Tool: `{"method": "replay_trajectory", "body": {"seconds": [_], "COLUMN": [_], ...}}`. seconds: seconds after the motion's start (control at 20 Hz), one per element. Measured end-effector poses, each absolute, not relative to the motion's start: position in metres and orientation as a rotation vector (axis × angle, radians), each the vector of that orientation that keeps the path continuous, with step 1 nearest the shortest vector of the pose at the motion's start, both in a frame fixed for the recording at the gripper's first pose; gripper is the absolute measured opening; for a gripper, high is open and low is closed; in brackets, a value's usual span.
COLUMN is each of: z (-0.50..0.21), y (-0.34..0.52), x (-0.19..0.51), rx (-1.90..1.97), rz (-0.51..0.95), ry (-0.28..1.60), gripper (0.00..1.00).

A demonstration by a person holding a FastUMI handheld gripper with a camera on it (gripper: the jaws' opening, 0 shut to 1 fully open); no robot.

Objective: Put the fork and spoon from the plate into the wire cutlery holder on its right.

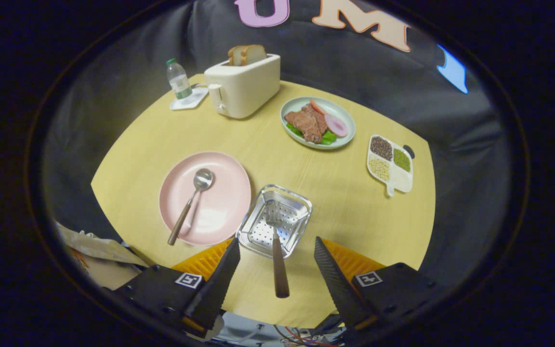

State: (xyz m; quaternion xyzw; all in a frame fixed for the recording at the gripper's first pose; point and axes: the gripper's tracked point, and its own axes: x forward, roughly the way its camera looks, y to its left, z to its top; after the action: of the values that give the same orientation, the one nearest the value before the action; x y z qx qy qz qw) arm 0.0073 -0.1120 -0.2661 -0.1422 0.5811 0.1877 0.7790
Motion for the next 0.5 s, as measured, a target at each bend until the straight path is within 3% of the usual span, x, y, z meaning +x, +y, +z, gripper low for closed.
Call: {"method": "replay_trajectory", "body": {"seconds": [0.5], "z": [-0.229], "y": [-0.04], "x": [0.027], "rx": [-0.147], "rz": [0.318], "ry": [0.797], "gripper": [0.98]}}
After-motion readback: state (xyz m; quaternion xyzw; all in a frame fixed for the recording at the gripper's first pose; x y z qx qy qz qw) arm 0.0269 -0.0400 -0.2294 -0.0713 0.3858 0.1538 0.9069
